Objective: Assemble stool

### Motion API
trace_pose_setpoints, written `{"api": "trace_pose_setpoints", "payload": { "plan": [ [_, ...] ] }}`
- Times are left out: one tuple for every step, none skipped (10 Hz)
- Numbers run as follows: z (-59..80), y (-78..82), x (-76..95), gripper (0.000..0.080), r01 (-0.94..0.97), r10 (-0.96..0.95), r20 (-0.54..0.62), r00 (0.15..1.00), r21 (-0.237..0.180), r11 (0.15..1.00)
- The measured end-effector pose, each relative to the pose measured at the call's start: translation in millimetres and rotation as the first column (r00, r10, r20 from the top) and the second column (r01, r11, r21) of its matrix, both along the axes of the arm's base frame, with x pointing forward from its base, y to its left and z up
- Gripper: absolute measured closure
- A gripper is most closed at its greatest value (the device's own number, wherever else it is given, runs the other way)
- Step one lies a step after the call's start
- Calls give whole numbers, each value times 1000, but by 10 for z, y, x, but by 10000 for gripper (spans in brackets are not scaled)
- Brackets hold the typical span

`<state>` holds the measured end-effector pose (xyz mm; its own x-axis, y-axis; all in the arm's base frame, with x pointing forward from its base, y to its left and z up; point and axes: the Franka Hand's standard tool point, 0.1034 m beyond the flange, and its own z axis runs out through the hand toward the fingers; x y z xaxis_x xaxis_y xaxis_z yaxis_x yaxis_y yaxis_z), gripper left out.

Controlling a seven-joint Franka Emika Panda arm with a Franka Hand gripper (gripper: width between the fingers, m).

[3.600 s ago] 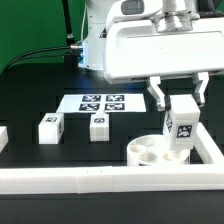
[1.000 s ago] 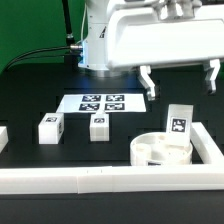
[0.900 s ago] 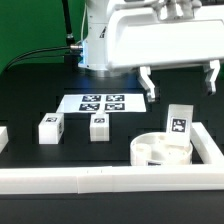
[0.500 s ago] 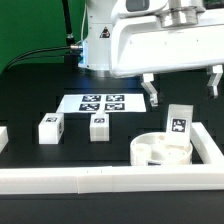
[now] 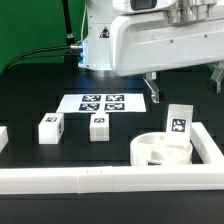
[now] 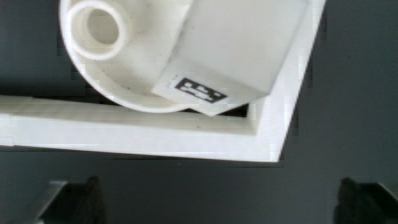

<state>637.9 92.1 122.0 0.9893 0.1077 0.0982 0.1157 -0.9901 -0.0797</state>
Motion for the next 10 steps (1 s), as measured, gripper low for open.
{"api": "trace_pose_setpoints", "payload": {
  "plan": [
    [-32,-61,-27,150,47,-47,-10,999,0,999],
    [-37,-54,-120,150,158,-158,-28,987,5,987],
    [-15,58,-278,150,317,-316,-56,947,9,948],
    [-17,104,-319,150,349,-347,-64,936,12,937],
    [-30,99,-312,150,395,-394,-70,917,14,918],
    [-31,107,-315,150,464,-461,-82,884,20,886],
    [-32,113,-316,150,508,-505,-88,859,21,861],
    [-33,104,-326,150,535,-531,-96,842,16,845],
    [-29,68,-358,150,560,-556,-123,822,-5,828],
    [-39,12,-306,150,565,-561,-122,818,-8,825]
  ]
}}
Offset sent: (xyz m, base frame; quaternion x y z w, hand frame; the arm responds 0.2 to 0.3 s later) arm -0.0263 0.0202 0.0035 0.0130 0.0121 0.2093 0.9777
